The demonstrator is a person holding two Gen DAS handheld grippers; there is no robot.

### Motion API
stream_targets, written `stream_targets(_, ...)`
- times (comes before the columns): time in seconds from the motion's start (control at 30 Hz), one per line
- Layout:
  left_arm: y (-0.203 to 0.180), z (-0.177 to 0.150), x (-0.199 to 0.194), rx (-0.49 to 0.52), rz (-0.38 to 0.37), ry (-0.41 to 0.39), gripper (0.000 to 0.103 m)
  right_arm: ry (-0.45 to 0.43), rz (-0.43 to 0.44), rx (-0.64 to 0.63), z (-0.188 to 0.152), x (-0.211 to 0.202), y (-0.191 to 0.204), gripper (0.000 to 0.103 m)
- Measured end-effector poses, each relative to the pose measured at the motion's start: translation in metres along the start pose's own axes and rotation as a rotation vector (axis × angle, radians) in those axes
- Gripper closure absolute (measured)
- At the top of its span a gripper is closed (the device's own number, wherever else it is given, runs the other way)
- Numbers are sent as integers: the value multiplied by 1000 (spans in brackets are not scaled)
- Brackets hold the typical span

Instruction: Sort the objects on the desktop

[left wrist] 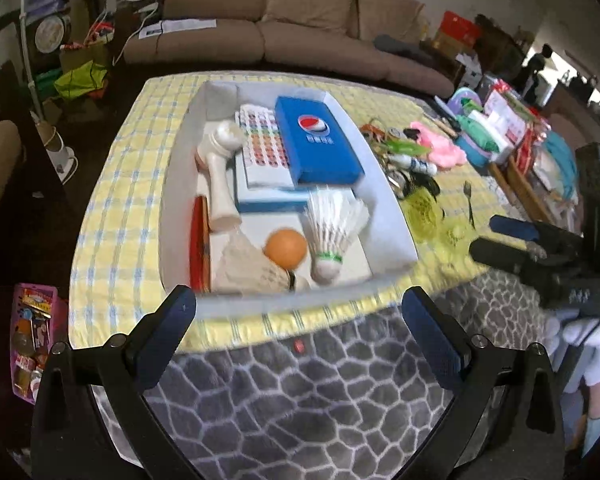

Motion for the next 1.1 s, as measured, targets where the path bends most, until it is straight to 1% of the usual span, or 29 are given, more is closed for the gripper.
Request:
stream_targets(0.17,-14,-37,7,-9,26,4,0,-23,-117,44,-36,-7,-34,0)
stream_targets(0.23,-22,-51,16,-3,39,7,0,-23,-148,73,-50,-5,-45,0)
stream_targets(0.3,-30,-62,27,7,74,16,0,-10,-179,95,-66,1,-55,0)
stream_targets(0.4,-37,-69,40,-14,106,13,0,9,-208,76,-82,11,-59,0)
stream_targets(0.53,-43,-70,57,-42,141,15,0,18,-247,38,-93,17,-63,0)
stream_targets(0.63,-47,-72,72,-57,164,32,0,6,-274,49,-98,19,-71,0)
stream_targets(0.7,-50,-72,82,-57,174,42,0,13,-287,68,-101,23,-77,0)
stream_targets(0.8,-54,-71,89,-44,198,39,0,15,-316,70,-104,29,-82,0)
stream_targets(0.97,-48,-60,95,-42,260,1,0,7,-322,66,-103,32,-82,0)
stream_targets(1.1,-39,-56,107,-48,300,8,0,8,-325,64,-102,31,-84,0)
Point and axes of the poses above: each gripper's, at about its wrist camera, not at the fingertips, and x roughly the way its jaws point, y to its left, z to its top, the point moved 2 cm from there along x, roughly the way its jaws point, and after that the axes turned 7 degrees about -y, right-handed, at the moved point
